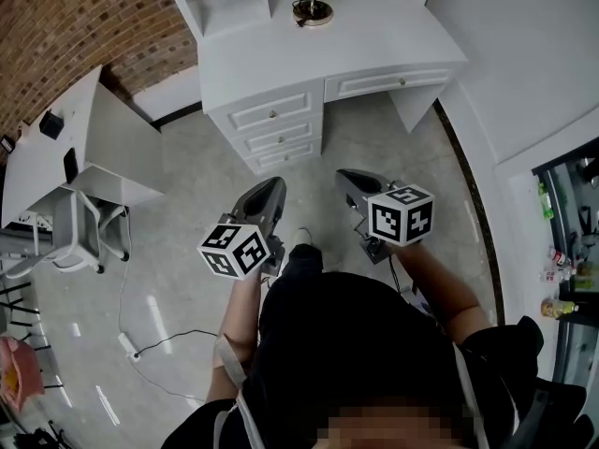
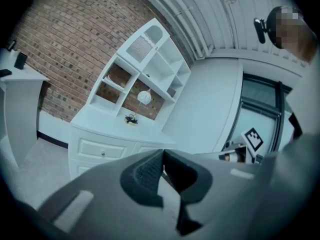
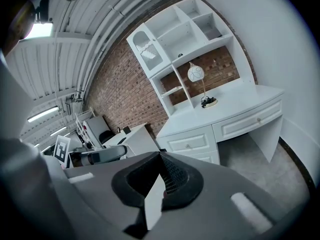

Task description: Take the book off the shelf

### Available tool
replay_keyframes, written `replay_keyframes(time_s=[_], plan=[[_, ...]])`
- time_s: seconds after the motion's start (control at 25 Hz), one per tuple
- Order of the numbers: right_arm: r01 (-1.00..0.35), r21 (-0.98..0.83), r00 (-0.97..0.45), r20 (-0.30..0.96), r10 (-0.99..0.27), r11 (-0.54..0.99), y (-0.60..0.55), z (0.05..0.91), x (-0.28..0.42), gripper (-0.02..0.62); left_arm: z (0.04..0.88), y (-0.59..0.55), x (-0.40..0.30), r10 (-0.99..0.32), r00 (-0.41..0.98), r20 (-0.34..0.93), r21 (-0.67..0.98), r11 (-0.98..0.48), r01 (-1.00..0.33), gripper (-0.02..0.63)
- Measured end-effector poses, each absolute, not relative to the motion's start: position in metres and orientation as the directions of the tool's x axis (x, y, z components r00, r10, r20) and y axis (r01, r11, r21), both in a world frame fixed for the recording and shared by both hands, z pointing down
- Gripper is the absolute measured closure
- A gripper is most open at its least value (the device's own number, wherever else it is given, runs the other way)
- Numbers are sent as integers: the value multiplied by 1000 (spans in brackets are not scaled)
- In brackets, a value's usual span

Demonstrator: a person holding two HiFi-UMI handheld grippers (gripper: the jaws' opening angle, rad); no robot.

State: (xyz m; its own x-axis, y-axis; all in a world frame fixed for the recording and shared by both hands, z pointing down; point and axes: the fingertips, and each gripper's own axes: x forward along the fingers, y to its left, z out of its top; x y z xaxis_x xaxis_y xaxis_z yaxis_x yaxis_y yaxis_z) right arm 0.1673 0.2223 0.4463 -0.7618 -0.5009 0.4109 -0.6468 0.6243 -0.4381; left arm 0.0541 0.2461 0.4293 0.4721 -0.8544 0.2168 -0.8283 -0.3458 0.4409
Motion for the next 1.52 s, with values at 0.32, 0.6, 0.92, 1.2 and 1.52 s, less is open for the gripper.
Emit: replay_keyframes(time_s=[0.32, 0.6, 0.92, 1.2, 1.52], plan=[[-650, -435, -759, 413, -503, 623, 180, 440, 148, 597, 428, 202, 43, -841, 491, 225, 454, -356, -817, 600], [-650, -432, -759, 419, -499, 626, 149, 437, 127, 597, 424, 168, 25, -836, 501, 223, 451, -366, -814, 600], [-653, -429, -756, 424, -499, 625, 119, 438, 93, 597, 425, 136, -6, -827, 514, 230, 454, -376, -808, 600], [-660, -425, -749, 437, -499, 619, 95, 441, 70, 597, 429, 111, -25, -813, 532, 237, 445, -396, -803, 600], [-661, -419, -747, 447, -492, 623, 77, 445, 42, 597, 437, 93, -50, -803, 543, 247, 447, -403, -799, 600]])
